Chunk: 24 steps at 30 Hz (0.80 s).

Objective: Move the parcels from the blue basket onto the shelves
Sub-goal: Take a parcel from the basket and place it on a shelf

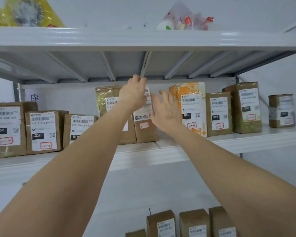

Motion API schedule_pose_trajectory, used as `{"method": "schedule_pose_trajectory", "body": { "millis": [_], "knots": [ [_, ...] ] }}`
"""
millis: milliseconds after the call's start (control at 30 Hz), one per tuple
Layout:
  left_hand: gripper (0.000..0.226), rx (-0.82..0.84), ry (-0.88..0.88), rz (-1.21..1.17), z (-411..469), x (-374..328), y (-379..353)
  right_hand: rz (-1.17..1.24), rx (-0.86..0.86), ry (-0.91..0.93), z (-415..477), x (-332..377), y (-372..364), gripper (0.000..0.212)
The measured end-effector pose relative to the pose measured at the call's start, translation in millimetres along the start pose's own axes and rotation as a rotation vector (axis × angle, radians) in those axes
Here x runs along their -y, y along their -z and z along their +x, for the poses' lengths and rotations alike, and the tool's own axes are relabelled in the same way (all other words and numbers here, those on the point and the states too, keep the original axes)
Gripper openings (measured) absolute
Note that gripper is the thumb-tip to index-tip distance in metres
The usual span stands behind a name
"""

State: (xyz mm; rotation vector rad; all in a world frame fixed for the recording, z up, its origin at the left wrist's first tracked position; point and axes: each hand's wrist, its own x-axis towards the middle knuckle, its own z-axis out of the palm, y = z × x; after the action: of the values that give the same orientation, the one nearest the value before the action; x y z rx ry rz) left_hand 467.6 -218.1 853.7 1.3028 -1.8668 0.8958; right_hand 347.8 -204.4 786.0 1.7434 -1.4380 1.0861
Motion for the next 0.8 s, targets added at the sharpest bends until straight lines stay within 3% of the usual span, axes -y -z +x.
{"method": "schedule_pose_trajectory", "body": {
  "millis": [167,400,667,800],
  "knots": [
    [0.055,-0.013,0.004,-0.031,5,-74,3,0.025,-0.045,-0.048,-13,-73,25,0.055],
    [0.061,0.049,0.034,-0.004,17,-163,-4,0.039,0.077,-0.206,-26,-182,48,0.067],
    [0.074,0.130,0.019,0.104,40,-191,-24,0.105,0.205,-0.251,-22,-219,28,0.078],
    [0.086,0.128,0.007,0.099,61,-200,-37,0.072,0.172,-0.242,-6,-233,23,0.082]
  ]
}}
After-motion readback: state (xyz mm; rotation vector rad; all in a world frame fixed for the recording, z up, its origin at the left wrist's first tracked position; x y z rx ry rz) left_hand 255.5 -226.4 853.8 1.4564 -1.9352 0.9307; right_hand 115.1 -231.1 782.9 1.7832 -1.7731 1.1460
